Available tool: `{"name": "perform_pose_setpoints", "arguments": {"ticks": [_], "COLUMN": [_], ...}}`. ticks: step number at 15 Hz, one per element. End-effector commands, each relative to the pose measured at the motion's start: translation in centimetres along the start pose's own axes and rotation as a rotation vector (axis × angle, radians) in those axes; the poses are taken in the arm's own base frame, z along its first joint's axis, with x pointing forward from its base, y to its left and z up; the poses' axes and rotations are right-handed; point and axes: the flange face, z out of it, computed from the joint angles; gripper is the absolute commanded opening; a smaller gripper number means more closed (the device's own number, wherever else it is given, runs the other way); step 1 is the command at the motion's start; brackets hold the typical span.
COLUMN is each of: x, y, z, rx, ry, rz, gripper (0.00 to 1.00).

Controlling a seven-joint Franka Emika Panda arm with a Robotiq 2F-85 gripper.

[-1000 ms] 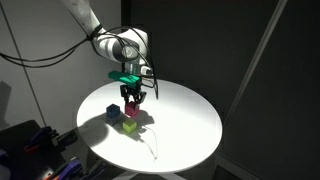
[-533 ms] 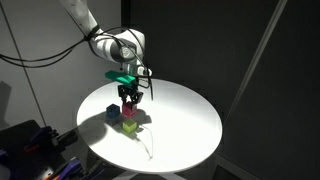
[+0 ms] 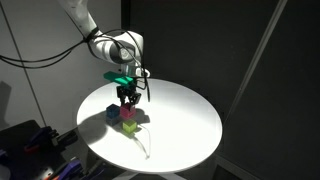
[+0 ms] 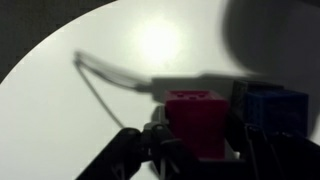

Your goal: Put the pink block on top the yellow block

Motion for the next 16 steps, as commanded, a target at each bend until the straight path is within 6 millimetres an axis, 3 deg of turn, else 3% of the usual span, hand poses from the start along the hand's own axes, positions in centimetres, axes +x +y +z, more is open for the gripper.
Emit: {"name": "perform_pose_setpoints", "arguments": {"ticks": [1, 16], "x": [0.7, 3.0], "y": [-0.3, -0.4], "z": [-0.1, 1.3], "rx": [-0.008, -0.011], "ry": [-0.006, -0.017], "rz": [0.019, 0.028], "gripper": [0.30, 0.30]}}
